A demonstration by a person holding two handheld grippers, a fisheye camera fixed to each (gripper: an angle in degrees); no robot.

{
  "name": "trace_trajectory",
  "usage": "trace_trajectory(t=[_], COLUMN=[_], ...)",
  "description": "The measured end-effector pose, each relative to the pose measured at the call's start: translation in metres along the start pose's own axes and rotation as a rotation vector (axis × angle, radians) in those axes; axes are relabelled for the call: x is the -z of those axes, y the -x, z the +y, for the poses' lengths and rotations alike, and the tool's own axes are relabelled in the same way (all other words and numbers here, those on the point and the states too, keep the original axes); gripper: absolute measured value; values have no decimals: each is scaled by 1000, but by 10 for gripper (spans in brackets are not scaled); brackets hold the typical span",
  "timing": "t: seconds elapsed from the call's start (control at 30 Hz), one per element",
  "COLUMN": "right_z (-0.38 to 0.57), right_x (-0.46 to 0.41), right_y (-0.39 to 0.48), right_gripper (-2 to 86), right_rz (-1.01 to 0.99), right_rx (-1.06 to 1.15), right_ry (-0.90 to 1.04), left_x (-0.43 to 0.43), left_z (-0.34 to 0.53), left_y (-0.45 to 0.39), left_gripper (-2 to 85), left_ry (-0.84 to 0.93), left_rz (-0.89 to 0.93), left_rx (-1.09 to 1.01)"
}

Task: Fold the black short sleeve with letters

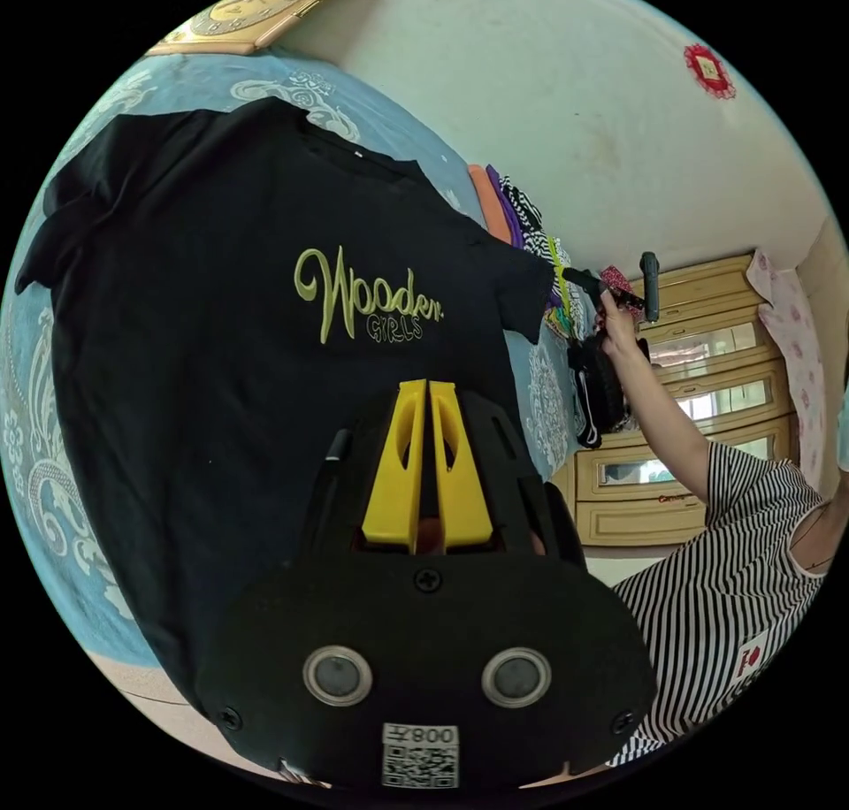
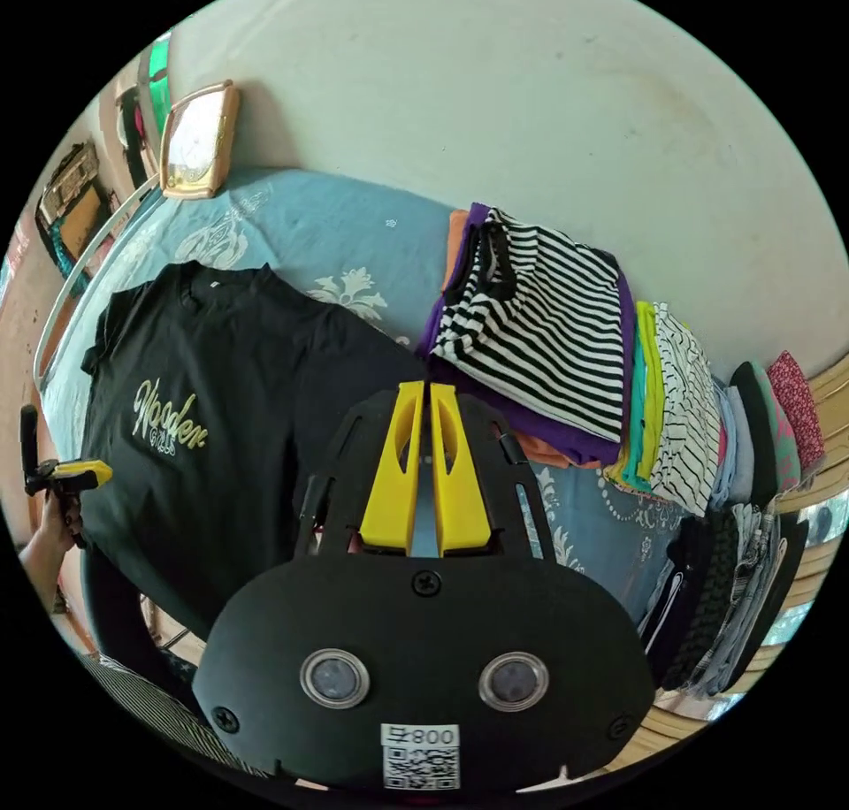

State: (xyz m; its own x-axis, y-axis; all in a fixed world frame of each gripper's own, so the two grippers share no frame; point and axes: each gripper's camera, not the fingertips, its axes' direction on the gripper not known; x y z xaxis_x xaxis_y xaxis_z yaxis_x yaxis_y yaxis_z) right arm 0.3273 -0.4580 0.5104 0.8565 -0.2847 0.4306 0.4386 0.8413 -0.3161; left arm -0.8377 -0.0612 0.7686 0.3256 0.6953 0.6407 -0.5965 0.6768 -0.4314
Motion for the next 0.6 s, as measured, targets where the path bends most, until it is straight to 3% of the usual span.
trace_trajectory(t=[0.23,0.43,0.6], right_z=[33,71,82], right_x=[-18,-33,-50], right_y=[-11,-7,11], right_gripper=[6,5,1], right_rz=[-30,-222,-279], right_rx=[-85,-163,-126], right_ry=[22,16,71], left_x=[66,137,167], left_z=[2,-10,-16], left_y=[37,85,129], left_gripper=[54,89,92], left_ry=[-195,-370,-492], left_rz=[-172,-437,-361], left_rx=[125,311,467])
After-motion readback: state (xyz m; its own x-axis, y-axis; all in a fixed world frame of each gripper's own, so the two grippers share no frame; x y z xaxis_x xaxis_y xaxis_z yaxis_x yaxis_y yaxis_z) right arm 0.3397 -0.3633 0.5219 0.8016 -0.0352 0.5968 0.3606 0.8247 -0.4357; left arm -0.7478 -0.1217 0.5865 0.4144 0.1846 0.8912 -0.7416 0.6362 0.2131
